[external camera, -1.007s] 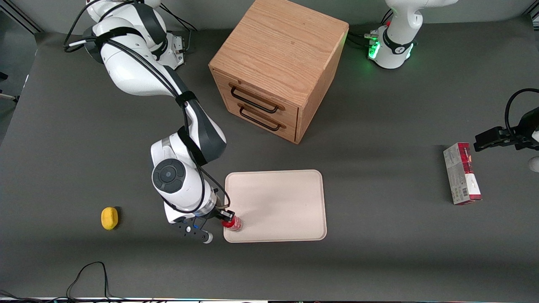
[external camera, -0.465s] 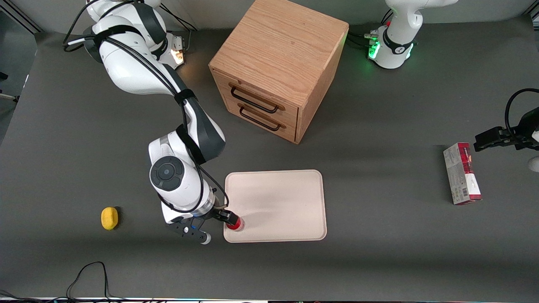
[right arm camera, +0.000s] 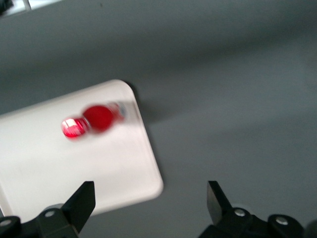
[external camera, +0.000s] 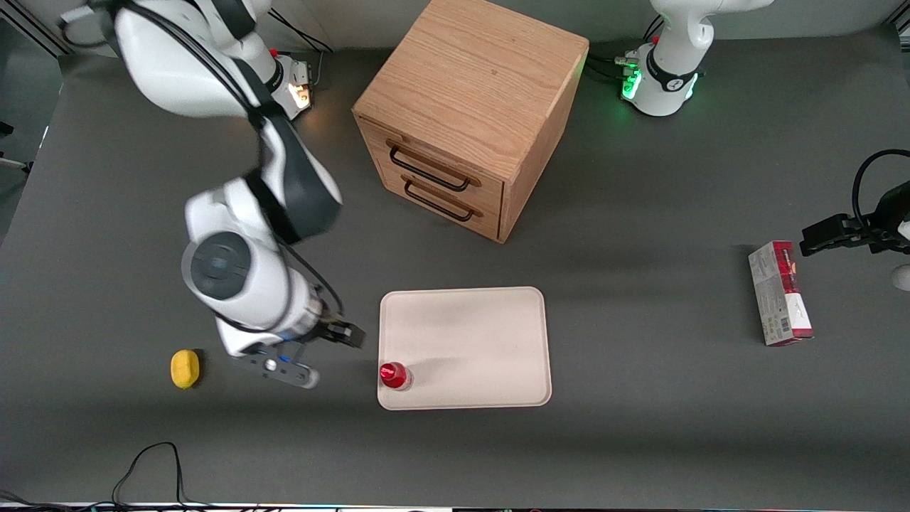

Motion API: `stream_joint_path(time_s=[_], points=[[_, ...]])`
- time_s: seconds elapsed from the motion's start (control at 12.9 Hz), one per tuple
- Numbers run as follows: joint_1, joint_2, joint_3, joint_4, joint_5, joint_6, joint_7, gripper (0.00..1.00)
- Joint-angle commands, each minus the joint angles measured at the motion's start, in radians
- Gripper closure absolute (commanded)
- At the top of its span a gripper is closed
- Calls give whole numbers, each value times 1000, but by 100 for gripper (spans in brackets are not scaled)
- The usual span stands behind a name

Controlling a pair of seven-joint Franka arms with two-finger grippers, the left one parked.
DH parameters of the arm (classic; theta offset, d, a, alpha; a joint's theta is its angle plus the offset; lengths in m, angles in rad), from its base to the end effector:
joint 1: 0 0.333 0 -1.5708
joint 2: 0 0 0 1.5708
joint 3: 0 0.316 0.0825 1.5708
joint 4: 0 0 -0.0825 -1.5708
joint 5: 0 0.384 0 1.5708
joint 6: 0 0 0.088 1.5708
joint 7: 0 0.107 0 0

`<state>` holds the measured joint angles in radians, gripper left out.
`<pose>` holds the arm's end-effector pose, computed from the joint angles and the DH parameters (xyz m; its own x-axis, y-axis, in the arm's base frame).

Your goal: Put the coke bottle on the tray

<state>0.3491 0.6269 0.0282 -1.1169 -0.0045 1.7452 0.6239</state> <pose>0.6835 0.2641 0.4489 0.9686 -0.2485 -0.0058 -0.2486 -0.9686 -0.0108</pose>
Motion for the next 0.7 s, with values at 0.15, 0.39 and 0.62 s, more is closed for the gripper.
stream_joint_path(time_s=[0.15, 0.39, 0.62], points=[[-27, -496, -92, -602, 40, 31, -303, 0], [-24, -666, -197, -725, 40, -38, -511, 0], [-24, -751, -270, -741, 38, -128, -598, 0]])
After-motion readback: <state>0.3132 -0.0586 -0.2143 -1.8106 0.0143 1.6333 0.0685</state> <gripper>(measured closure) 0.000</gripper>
